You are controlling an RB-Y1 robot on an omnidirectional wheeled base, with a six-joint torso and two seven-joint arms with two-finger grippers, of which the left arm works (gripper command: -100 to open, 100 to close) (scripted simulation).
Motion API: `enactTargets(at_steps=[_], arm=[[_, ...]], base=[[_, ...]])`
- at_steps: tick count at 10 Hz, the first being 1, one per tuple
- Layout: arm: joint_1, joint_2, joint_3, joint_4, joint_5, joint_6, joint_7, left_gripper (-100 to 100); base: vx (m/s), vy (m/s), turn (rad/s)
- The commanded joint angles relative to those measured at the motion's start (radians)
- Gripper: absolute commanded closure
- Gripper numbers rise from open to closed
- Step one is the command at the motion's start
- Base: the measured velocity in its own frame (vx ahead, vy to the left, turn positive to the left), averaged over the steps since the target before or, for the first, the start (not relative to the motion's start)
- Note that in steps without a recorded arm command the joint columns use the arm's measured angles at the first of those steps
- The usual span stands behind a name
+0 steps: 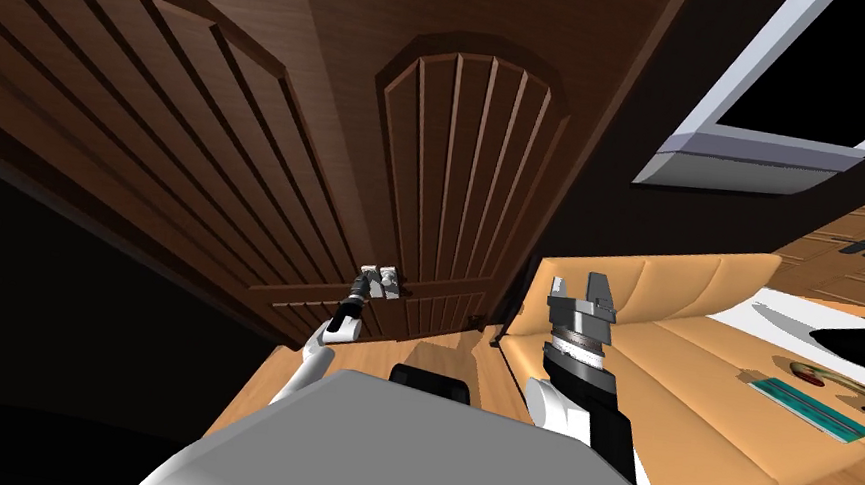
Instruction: Pull the door open
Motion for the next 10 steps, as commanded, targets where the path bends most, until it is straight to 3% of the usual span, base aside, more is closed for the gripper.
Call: enactTargets(at_steps=[1, 2, 3, 5, 6, 10], arm=[[0.0, 0.002, 0.003, -0.001, 0.001, -0.001, 0.0, 100], [0.0, 0.002, 0.003, -0.001, 0.001, -0.001, 0.0, 100], [0.022, 0.017, 0.025, 0.008, 0.004, 0.002, 0.001, 100], [0.037, 0.031, 0.04, 0.013, 0.007, 0.003, 0.004, 100], [0.038, 0.031, 0.028, -0.003, 0.008, 0.007, 0.01, -100], [0.046, 0.026, -0.002, -0.028, 0.007, 0.011, 0.021, -100]], base=[[0.0, 0.0, 0.0], [0.0, 0.0, 0.0], [-0.093, 0.08, 0.12], [-0.201, 0.087, 0.137], [-0.226, 0.01, 0.043], [-0.19, -0.071, -0.033]])
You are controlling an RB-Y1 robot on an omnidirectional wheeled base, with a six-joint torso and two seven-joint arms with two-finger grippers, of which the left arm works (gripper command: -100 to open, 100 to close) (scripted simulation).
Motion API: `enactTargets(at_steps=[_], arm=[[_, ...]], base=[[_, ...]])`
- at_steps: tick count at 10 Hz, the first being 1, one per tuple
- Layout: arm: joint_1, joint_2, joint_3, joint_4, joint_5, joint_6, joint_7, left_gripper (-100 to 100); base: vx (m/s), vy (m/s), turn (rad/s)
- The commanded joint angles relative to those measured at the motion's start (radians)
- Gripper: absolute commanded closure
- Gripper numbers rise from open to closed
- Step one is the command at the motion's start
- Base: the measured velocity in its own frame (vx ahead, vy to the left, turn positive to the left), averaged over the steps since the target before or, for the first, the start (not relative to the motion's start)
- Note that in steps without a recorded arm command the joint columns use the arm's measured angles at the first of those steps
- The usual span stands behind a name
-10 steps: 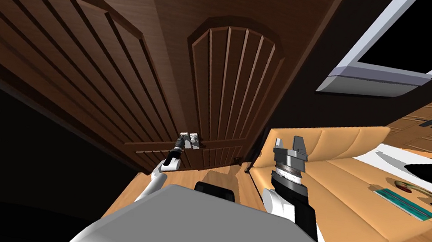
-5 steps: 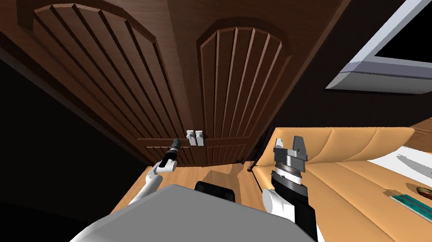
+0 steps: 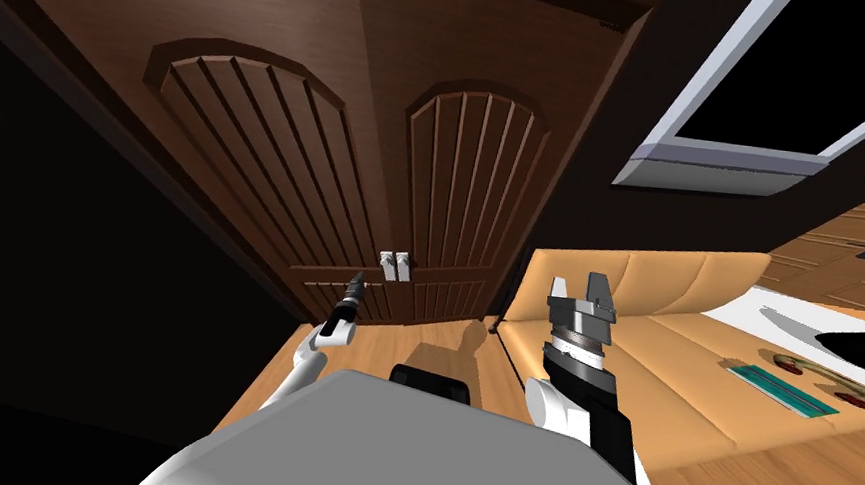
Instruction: Pull the door open
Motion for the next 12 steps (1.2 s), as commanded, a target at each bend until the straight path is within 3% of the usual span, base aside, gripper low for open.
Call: enactTargets(at_steps=[1, 2, 6, 8, 12], arm=[[0.006, -0.006, -0.02, -0.028, -0.001, 0.008, 0.006, -100], [0.004, -0.003, -0.012, -0.015, -0.001, 0.002, 0.003, -100], [0.036, 0.036, 0.068, 0.016, 0.009, 0.017, -0.003, -100], [0.034, 0.04, 0.082, 0.022, 0.01, 0.022, -0.006, -100], [0.0, 0.021, 0.056, 0.015, 0.006, 0.023, -0.008, -100]], base=[[-0.182, -0.114, -0.08], [-0.079, -0.056, -0.012], [-0.001, 0.048, 0.154], [0.091, 0.053, 0.03], [0.207, -0.001, -0.076]])
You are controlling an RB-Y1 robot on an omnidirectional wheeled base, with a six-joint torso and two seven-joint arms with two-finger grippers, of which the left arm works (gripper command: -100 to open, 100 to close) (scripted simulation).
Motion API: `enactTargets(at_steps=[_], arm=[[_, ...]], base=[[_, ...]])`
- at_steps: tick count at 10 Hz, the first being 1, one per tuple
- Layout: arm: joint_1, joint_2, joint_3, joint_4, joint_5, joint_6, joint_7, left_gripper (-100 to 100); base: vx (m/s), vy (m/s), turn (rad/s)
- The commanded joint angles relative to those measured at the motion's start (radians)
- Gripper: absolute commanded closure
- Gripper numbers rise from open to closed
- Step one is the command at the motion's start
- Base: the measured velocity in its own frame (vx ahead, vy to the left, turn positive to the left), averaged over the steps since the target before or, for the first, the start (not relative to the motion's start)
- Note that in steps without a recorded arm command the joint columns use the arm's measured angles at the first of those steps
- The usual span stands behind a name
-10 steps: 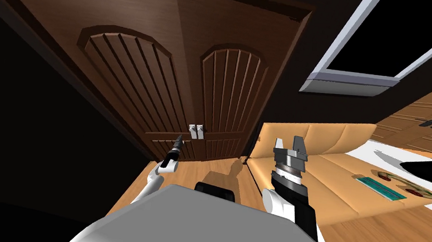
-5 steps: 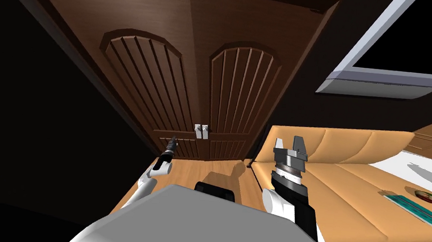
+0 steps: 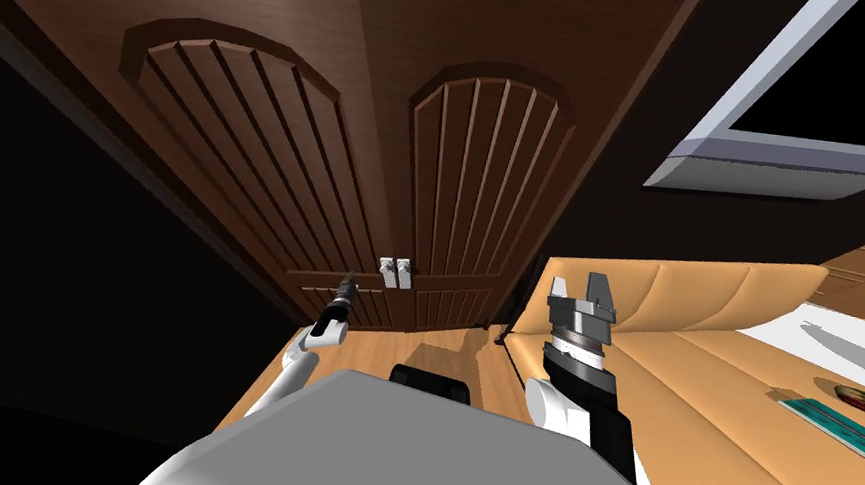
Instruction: Pull the door open
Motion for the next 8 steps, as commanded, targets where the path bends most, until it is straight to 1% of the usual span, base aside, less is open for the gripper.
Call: enactTargets(at_steps=[1, 3, 4, 5, 8], arm=[[-0.018, -0.019, -0.024, -0.016, -0.004, 0.0, -0.001, -100], [-0.039, -0.035, -0.05, -0.024, -0.008, -0.001, -0.002, -100], [-0.031, -0.036, -0.039, -0.038, -0.008, 0.013, -0.006, -100], [-0.031, -0.036, -0.039, -0.038, -0.008, 0.013, -0.006, 100], [-0.031, -0.036, -0.039, -0.038, -0.008, 0.013, -0.006, 100]], base=[[0.219, -0.054, -0.2], [0.204, -0.129, -0.18], [0.092, -0.062, -0.028], [-0.01, 0.007, 0.029], [-0.028, 0.014, -0.018]])
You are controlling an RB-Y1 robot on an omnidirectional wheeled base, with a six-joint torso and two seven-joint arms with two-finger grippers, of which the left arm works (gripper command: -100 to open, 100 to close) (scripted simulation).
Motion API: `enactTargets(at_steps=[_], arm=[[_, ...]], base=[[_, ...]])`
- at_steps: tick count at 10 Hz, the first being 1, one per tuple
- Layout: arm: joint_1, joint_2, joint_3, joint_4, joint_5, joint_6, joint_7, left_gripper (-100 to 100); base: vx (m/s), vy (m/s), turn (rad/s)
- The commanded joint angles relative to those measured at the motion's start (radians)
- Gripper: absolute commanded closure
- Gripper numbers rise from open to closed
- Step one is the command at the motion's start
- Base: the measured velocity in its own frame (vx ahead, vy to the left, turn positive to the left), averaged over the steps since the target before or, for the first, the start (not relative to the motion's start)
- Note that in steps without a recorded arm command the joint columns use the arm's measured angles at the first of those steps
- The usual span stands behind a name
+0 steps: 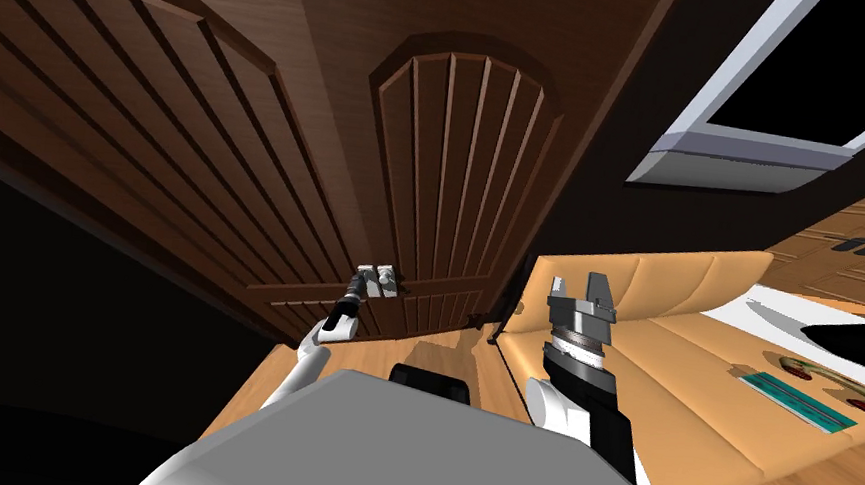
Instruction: Pull the door open
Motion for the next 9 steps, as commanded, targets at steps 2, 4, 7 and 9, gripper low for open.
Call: enactTargets(at_steps=[2, 4, 7, 9], arm=[[0.001, 0.003, 0.005, 0.0, 0.001, 0.0, 0.001, 100], [0.025, 0.018, 0.025, 0.009, 0.004, 0.001, 0.002, 100], [0.034, 0.025, 0.014, 0.014, 0.005, -0.013, 0.01, -100], [0.035, 0.019, -0.012, 0.0, 0.004, -0.019, 0.018, -100]], base=[[0.0, 0.0, 0.0], [-0.124, 0.081, 0.125], [-0.222, 0.059, 0.045], [-0.208, -0.056, -0.096]])
